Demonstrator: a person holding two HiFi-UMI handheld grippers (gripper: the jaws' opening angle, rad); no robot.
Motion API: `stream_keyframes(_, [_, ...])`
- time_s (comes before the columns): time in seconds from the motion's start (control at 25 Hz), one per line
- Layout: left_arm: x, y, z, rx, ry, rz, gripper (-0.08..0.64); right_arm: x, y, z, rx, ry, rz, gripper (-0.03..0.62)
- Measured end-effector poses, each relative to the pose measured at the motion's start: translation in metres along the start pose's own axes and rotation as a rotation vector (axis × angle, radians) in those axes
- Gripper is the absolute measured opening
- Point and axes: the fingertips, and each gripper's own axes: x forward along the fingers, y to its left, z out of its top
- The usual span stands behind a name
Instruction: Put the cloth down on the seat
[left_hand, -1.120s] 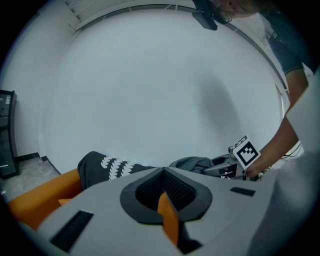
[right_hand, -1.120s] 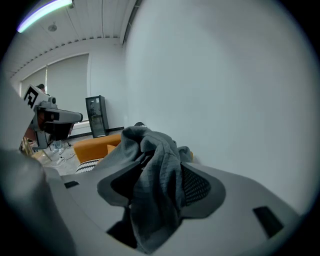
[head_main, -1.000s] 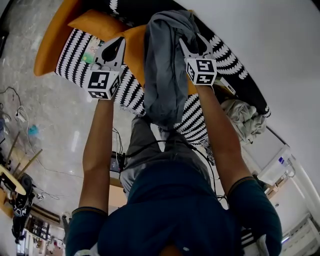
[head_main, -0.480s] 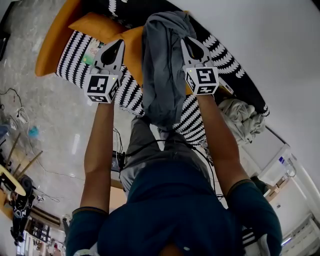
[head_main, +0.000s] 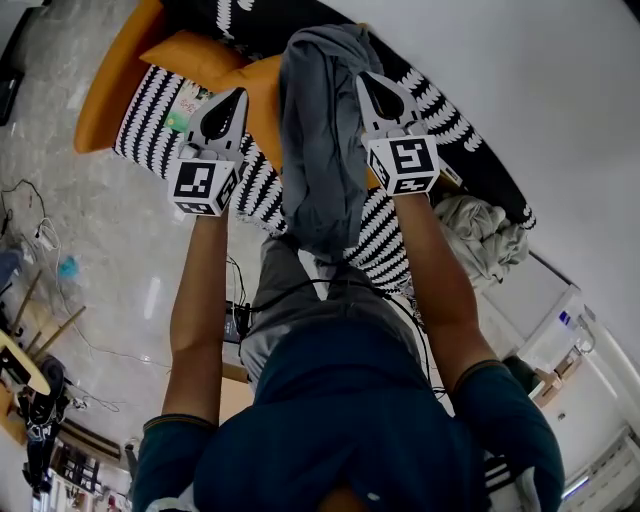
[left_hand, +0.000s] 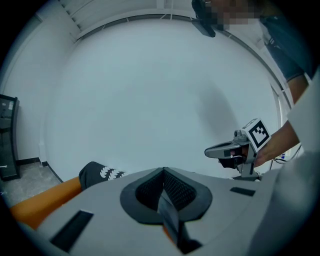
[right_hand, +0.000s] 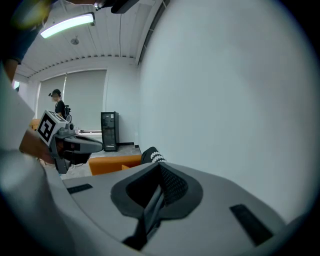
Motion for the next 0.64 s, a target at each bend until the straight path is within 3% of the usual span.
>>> stream_keyframes(0.64, [-0.036,-0.036,0.010,0.004,-0.022,0.022,0.005,-0.053,0.006,0.007,-0.003,-0.014,0.004,0.014])
